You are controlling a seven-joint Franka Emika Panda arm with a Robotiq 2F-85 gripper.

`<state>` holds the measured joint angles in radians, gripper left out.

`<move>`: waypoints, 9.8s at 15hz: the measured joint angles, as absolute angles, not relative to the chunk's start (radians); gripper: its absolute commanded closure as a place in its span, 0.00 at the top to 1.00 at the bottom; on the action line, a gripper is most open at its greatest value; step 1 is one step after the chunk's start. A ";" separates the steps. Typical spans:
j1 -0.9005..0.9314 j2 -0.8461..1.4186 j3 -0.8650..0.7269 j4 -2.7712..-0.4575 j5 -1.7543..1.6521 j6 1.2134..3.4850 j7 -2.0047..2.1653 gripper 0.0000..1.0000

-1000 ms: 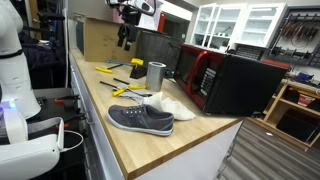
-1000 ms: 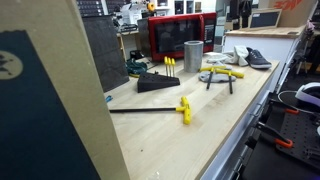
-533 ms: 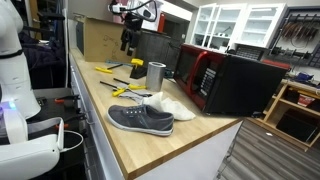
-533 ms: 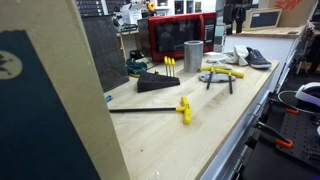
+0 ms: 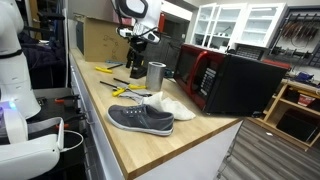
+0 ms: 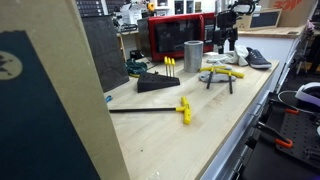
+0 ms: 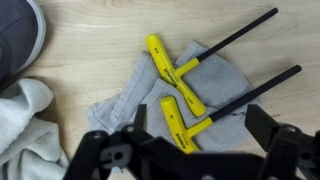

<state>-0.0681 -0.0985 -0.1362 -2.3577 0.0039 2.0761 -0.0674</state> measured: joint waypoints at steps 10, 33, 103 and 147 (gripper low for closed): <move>-0.102 0.076 -0.136 -2.249 -0.017 2.108 -0.028 1.00; -0.097 0.131 -0.111 -2.216 -0.017 2.124 -0.009 0.06; -0.112 -0.441 -0.143 -2.498 0.106 2.002 0.084 1.00; -0.132 -0.165 -0.104 -2.790 0.457 2.707 0.594 0.49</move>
